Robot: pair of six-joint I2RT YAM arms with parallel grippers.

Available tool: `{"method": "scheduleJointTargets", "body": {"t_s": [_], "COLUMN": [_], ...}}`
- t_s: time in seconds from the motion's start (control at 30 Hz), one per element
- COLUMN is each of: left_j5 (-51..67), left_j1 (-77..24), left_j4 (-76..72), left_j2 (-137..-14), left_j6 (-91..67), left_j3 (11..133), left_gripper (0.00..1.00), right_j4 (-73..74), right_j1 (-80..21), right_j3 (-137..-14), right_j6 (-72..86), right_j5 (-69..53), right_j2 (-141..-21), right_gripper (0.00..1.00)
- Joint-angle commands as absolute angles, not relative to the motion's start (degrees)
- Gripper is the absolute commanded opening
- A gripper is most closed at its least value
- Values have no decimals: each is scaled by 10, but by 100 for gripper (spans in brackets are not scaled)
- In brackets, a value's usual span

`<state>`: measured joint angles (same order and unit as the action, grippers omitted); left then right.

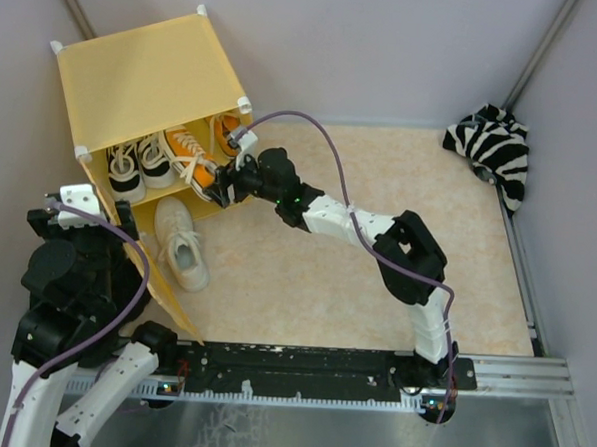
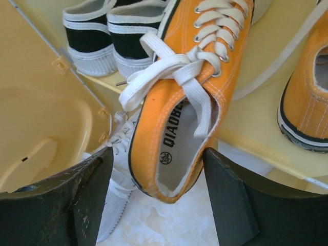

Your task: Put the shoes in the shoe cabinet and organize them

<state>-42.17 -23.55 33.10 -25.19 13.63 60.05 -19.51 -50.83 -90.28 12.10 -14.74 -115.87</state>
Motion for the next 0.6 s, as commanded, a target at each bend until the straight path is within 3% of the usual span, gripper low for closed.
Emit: {"method": "scheduleJointTargets", "body": {"t_s": [0.0, 0.2, 0.4, 0.5, 0.57], "left_j5": [-427, -424, -423, -423, -423], "left_j1": [-239, -239, -239, -239, -239], "left_j4": [335, 334, 333, 332, 331], "left_j2": [-242, -244, -243, -243, -244], "left_j6": [150, 151, 148, 148, 148], "left_j3": [590, 590, 589, 591, 591], "left_gripper": [99, 99, 99, 99, 99], "right_j4": [-192, -153, -153, -144, -137], "right_j1": [-507, -525, -531, -533, -535], "right_j3": [-936, -946, -951, -965, -975], "right_j6": [133, 82, 73, 68, 67], "right_j5": [-144, -109, -94, -74, -49], "right_j2": [-1175, -1176, -1180, -1182, -1181], "right_gripper": [66, 54, 14, 0, 0]}}
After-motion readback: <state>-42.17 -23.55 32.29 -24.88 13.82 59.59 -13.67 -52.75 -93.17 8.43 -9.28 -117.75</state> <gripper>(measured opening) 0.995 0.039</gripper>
